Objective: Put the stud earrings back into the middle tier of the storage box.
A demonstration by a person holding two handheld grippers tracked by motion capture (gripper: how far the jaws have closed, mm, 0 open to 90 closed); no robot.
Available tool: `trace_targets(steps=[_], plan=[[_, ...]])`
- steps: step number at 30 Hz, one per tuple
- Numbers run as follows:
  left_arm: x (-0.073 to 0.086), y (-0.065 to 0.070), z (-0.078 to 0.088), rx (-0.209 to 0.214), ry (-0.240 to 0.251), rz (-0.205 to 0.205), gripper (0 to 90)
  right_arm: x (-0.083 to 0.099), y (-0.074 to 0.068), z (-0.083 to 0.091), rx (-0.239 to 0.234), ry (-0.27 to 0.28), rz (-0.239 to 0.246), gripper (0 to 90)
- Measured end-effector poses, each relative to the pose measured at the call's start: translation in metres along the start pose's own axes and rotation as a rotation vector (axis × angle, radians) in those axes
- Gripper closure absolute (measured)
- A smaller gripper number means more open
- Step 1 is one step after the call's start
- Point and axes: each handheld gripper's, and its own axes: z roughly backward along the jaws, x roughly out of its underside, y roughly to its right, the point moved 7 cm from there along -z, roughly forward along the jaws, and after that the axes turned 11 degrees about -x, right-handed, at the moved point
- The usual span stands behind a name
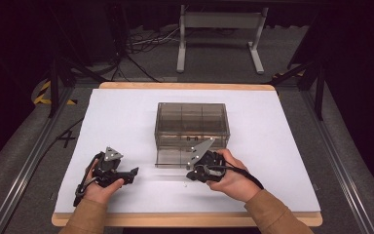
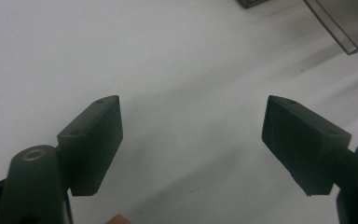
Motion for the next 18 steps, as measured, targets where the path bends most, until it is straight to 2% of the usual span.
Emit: trace_targets(steps=[8, 18], plan=[[0.002, -0.002, 0.001, -0.004, 0.001, 0.001, 21.1, -0.010, 0.004, 0.014, 0.009, 0.022, 0.006, 90.0], [0.003, -0.003, 0.003, -0.005, 0.001, 0.008, 21.1, -0.018, 0.009, 0.022, 0.004, 0.032, 0.008, 90.0]])
